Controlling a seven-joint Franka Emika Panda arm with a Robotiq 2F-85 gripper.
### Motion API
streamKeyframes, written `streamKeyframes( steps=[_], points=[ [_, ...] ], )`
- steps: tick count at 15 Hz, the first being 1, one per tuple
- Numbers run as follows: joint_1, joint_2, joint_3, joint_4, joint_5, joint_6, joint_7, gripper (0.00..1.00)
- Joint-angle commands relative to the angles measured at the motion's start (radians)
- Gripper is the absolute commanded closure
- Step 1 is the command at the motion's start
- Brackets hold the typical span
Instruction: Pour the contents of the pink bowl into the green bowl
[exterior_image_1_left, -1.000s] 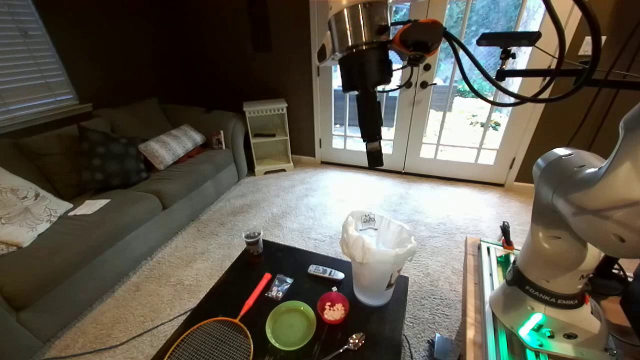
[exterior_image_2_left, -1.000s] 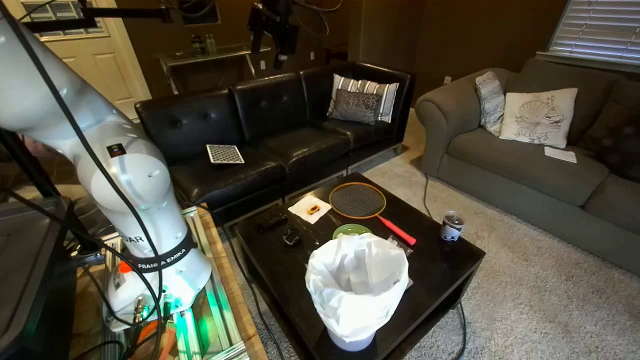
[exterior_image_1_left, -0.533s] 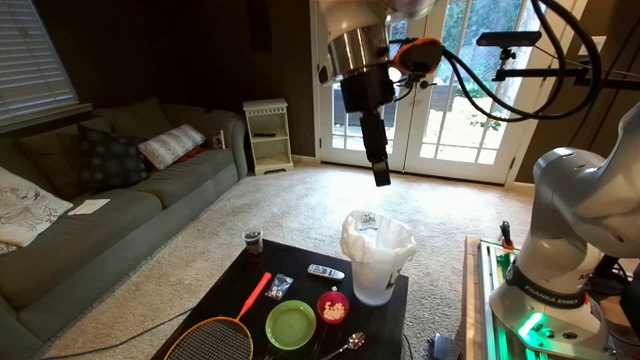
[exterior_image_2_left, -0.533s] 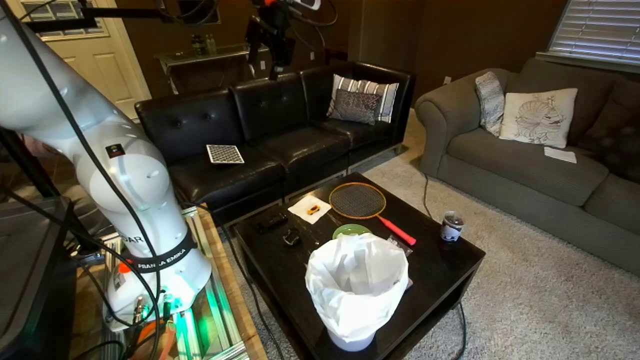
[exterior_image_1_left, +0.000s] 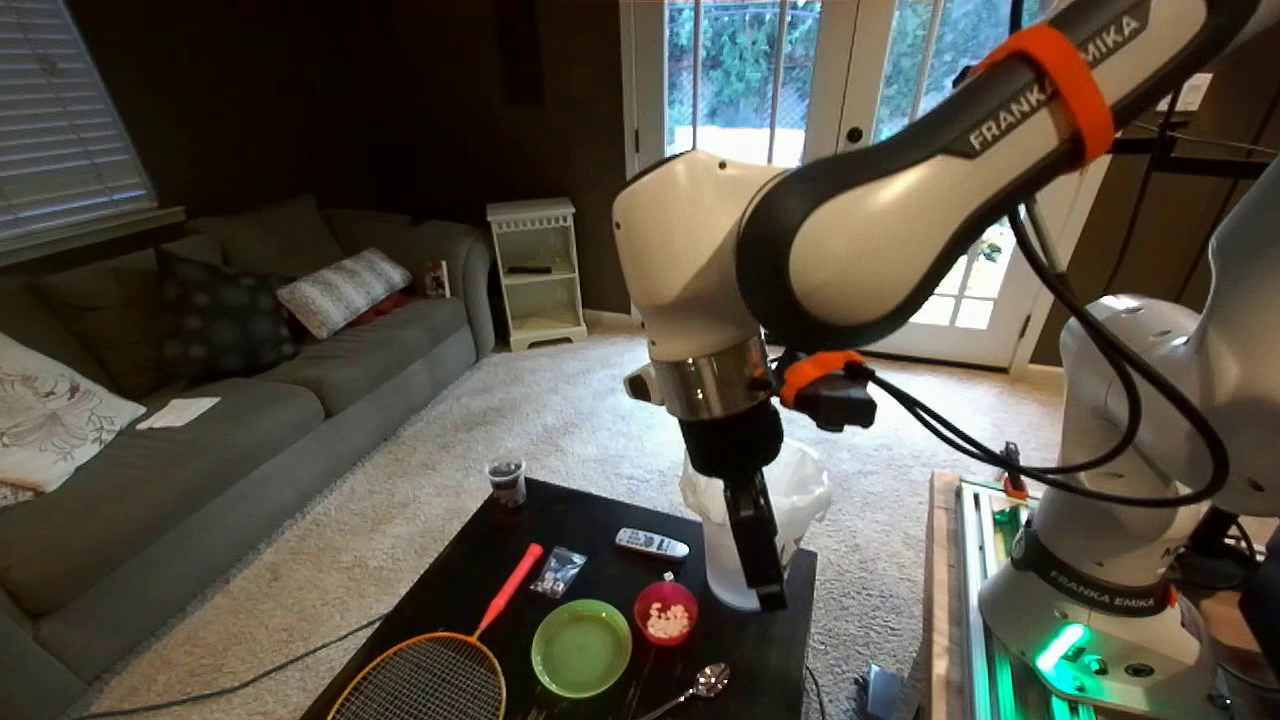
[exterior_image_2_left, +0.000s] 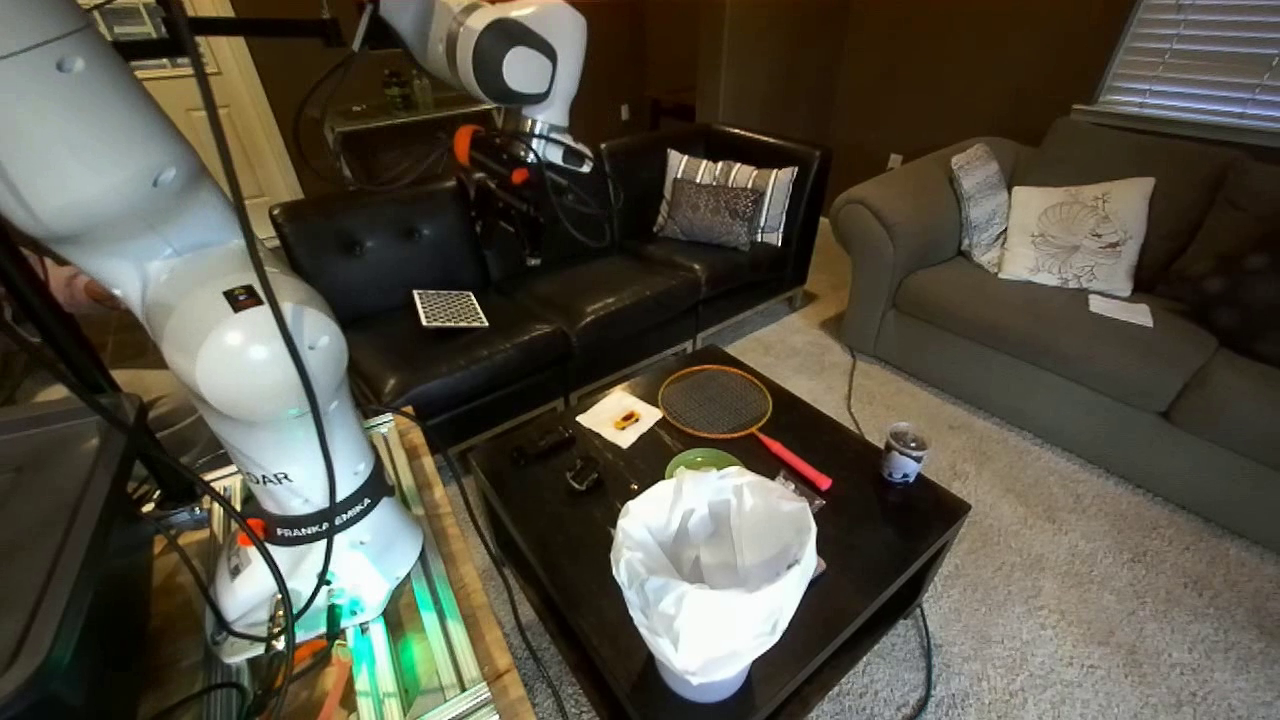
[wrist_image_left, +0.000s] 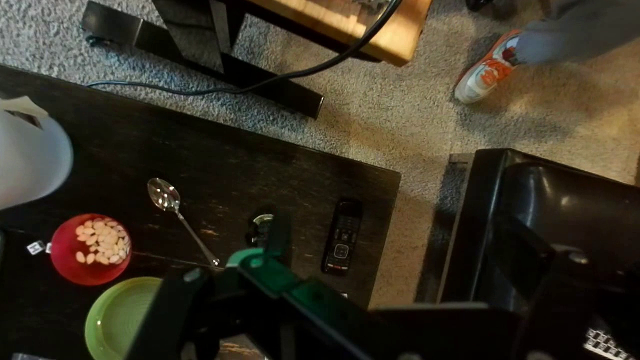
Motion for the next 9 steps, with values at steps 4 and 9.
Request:
streamKeyframes(
  steps=[4, 9],
  points=[
    [0.024, 0.055, 0.013, -0.036, -0.002, 0.101, 0.002, 0.00],
    [0.021, 0.096, 0.014, -0.046, -0.009, 0.161, -0.003, 0.00]
  ],
)
